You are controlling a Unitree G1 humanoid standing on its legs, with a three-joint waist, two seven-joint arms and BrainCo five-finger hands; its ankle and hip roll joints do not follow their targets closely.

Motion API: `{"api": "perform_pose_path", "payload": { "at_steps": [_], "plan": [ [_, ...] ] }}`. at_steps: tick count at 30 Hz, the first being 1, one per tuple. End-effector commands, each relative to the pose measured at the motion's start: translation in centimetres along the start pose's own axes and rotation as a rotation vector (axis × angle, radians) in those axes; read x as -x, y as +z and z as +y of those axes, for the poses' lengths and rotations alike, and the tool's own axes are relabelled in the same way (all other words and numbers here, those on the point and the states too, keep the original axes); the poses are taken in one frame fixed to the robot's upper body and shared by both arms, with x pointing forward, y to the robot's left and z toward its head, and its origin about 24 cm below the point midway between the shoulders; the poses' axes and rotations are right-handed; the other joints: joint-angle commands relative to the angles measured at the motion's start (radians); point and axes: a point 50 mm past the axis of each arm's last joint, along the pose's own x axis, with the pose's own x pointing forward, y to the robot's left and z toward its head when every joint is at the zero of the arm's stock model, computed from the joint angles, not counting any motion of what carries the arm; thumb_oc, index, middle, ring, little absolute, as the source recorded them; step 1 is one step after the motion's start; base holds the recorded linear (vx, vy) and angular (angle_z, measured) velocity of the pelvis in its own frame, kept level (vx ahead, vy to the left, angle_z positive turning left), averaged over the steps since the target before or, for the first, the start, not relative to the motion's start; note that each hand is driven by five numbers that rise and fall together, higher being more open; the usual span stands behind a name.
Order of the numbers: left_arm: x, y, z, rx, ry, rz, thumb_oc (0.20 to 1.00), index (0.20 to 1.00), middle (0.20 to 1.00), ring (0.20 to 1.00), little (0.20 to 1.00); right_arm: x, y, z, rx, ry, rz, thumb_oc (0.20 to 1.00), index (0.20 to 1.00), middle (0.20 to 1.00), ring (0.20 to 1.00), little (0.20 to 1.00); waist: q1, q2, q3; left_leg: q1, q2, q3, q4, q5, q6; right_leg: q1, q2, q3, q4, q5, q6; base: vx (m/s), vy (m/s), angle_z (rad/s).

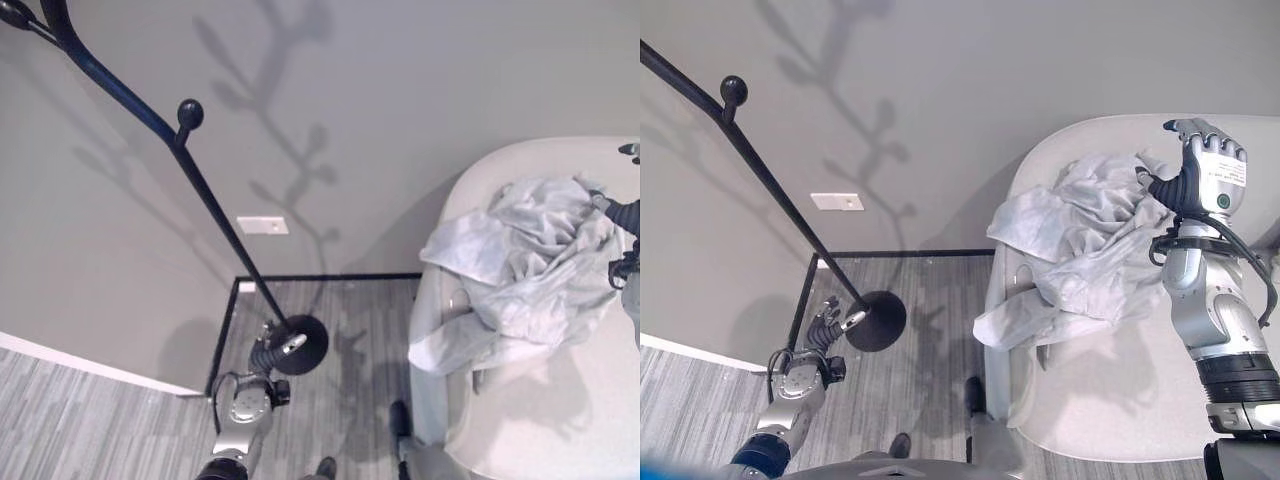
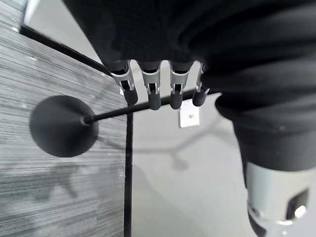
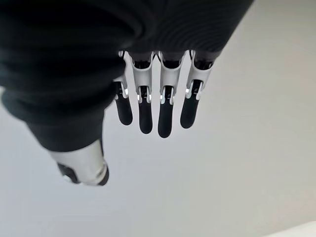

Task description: Hang the clothes on the sofa on the clothes rack.

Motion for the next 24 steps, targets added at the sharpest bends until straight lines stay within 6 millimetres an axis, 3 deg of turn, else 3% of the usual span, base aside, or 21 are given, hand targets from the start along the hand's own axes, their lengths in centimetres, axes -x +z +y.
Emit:
{"api": "perform_pose_path", "payload": {
  "at_steps": [1,3,5,6,8,9,12,15,19,20,24],
  "plan": [
    [-0.5,1.9,0.3,-0.130,-0.042,-0.097,1.000,1.000,1.000,1.000,1.000,-2.3,0.7,-2.8,-0.074,-0.152,-0.023,0.200,0.200,0.200,0.200,0.200,0.033,-0.025,-0.058,0.012,0.041,0.003,-0.056,-0.024,0.021,0.011,-0.064,0.017,0.045,-0.083,0.076,-0.01,0.017,-0.20],
    [-0.5,2.3,0.2,-0.128,-0.049,-0.111,1.000,1.000,1.000,1.000,1.000,-2.4,1.0,-2.6,-0.080,-0.115,-0.043,0.200,0.200,0.200,0.200,0.200,0.032,-0.028,-0.058,0.017,0.040,0.009,-0.056,-0.026,0.021,0.012,-0.064,0.023,0.049,-0.083,0.076,-0.01,0.009,-0.14],
    [-0.5,2.6,-0.1,-0.114,-0.070,-0.126,1.000,1.000,1.000,1.000,1.000,-2.2,2.0,-1.3,-0.018,0.059,-0.139,0.890,0.890,0.890,0.890,0.890,0.027,-0.037,-0.060,0.026,0.039,0.017,-0.056,-0.027,0.022,0.012,-0.063,0.032,0.056,-0.081,0.078,-0.01,0.002,-0.18],
    [-0.5,2.6,-0.3,-0.111,-0.076,-0.126,1.000,1.000,1.000,1.000,1.000,-1.6,2.8,-0.4,-0.041,0.120,-0.180,1.000,1.000,1.000,1.000,1.000,0.026,-0.040,-0.057,0.027,0.039,0.019,-0.056,-0.026,0.022,0.011,-0.062,0.035,0.058,-0.080,0.078,0.00,-0.004,-0.08],
    [-0.4,2.4,-0.7,-0.116,-0.104,-0.119,1.000,1.000,1.000,1.000,1.000,-0.2,3.7,1.6,-0.100,0.272,-0.225,1.000,1.000,1.000,1.000,1.000,0.025,-0.044,-0.053,0.028,0.038,0.016,-0.056,-0.025,0.021,0.009,-0.063,0.034,0.059,-0.080,0.079,0.00,-0.022,-0.06],
    [-0.4,1.9,-1.1,-0.138,-0.130,-0.102,1.000,1.000,1.000,1.000,1.000,1.3,3.5,4.3,-0.084,0.420,-0.220,1.000,1.000,1.000,1.000,1.000,0.031,-0.046,-0.044,0.024,0.037,0.014,-0.056,-0.021,0.020,0.003,-0.065,0.030,0.056,-0.075,0.080,0.00,0.000,0.00],
    [-0.2,1.4,-1.1,-0.129,-0.136,-0.082,1.000,1.000,1.000,1.000,1.000,2.2,2.6,7.3,-0.033,0.538,-0.163,1.000,1.000,1.000,1.000,1.000,0.044,-0.043,-0.033,0.010,0.037,0.007,-0.056,-0.013,0.017,-0.006,-0.066,0.023,0.051,-0.071,0.080,0.01,-0.007,0.01],
    [-0.2,1.2,-1.1,-0.106,-0.127,-0.074,1.000,1.000,1.000,1.000,1.000,2.2,2.6,9.0,-0.034,0.573,-0.123,1.000,1.000,1.000,1.000,1.000,0.056,-0.040,-0.021,-0.012,0.037,-0.008,-0.056,0.002,0.013,-0.016,-0.068,0.012,0.055,-0.079,0.076,0.00,-0.033,0.05],
    [-0.3,1.2,-0.8,-0.093,-0.104,-0.077,1.000,1.000,1.000,1.000,1.000,1.3,2.9,9.6,0.060,0.555,-0.144,1.000,1.000,1.000,1.000,1.000,0.062,-0.034,-0.008,-0.036,0.044,-0.034,-0.056,0.017,0.005,-0.036,-0.067,-0.007,0.092,-0.102,0.070,0.01,-0.052,0.33],
    [-0.5,1.4,-0.7,-0.112,-0.079,-0.090,1.000,1.000,1.000,1.000,1.000,0.2,2.5,9.1,0.171,0.490,-0.158,1.000,1.000,1.000,1.000,1.000,0.067,-0.028,0.006,-0.057,0.051,-0.056,-0.056,0.030,-0.003,-0.061,-0.062,-0.026,0.135,-0.124,0.064,0.00,-0.071,0.48],
    [-0.9,1.8,-0.9,-0.183,-0.056,-0.119,1.000,1.000,1.000,1.000,1.000,-1.0,1.4,7.9,0.231,0.362,-0.115,1.000,1.000,1.000,1.000,1.000,0.067,-0.021,0.019,-0.090,0.058,-0.078,-0.056,0.049,-0.018,-0.078,-0.064,-0.059,0.145,-0.138,0.060,0.01,-0.059,0.34]
  ]
}}
